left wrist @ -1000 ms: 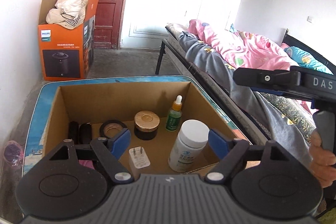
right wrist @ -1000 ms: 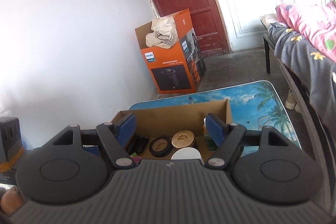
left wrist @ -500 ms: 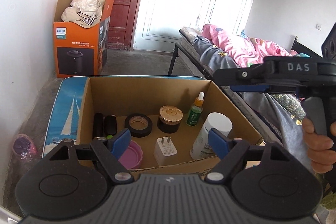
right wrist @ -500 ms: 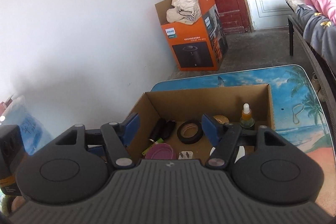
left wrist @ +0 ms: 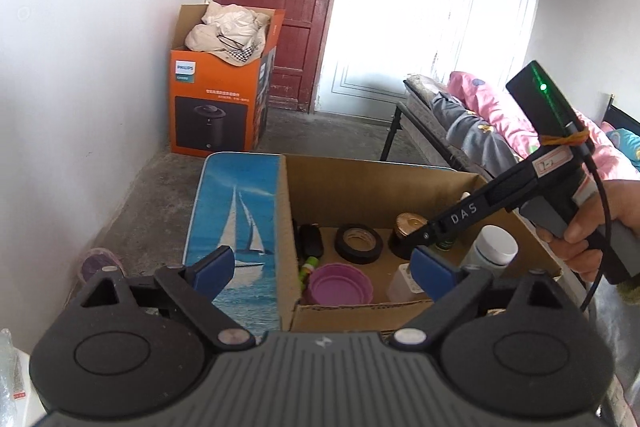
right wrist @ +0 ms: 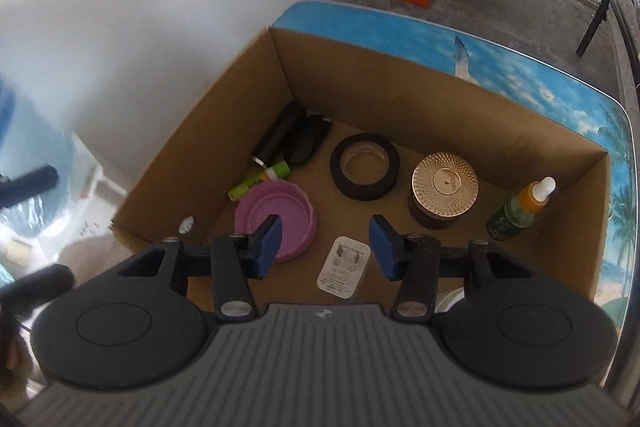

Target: Organize rigid objects

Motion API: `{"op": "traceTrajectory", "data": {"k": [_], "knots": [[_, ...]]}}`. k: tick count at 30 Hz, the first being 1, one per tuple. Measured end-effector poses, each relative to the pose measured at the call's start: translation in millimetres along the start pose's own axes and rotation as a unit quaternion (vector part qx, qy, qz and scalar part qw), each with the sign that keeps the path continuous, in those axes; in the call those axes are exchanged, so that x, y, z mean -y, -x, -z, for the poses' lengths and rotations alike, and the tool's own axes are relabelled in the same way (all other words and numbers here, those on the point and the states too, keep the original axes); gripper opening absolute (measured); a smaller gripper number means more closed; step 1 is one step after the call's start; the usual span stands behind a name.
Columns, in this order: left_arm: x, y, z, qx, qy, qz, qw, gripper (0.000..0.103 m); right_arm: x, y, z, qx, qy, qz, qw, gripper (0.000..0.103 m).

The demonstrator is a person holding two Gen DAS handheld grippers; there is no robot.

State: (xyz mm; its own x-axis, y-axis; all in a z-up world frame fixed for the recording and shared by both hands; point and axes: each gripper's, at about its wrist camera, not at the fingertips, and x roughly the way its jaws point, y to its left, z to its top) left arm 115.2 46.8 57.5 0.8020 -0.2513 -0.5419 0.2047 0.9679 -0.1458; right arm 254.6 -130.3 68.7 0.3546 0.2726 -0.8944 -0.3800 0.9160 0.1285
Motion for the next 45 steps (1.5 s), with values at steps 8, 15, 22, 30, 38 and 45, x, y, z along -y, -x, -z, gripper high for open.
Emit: {"op": "traceTrajectory", "data": {"k": [8,15,22,30,38,45], "knots": [[-30,11,0,0.010,0.034,-0.018,0.9992,0.098,-6,-59,-13,-0.114,0.038,0.052,0.991,0.048],[-41,16,5,0.011,0.050,-0.019,0.9985,0.098,-12,-75,-12,-0.154,0.075,0.065,0.983,0.031],[-45,15,6,0.013,0.060,-0.018,0.9979,0.098,-9,-64,-13,-0.165,0.085,0.092,0.978,0.031],[-46,15,5,0.017,0.056,-0.025,0.9980,0.098,-33,-35,-42,-0.093,0.116,0.064,0.987,0.049],[-45,14,6,0.013,0.051,-0.028,0.9982,0.098,-59,-91,-52,-0.144,0.164,0.065,0.974,0.050],[-45,13,5,0.013,0.053,-0.024,0.9982,0.098,-66,-83,-42,-0.180,0.204,0.076,0.959,0.050]]}}
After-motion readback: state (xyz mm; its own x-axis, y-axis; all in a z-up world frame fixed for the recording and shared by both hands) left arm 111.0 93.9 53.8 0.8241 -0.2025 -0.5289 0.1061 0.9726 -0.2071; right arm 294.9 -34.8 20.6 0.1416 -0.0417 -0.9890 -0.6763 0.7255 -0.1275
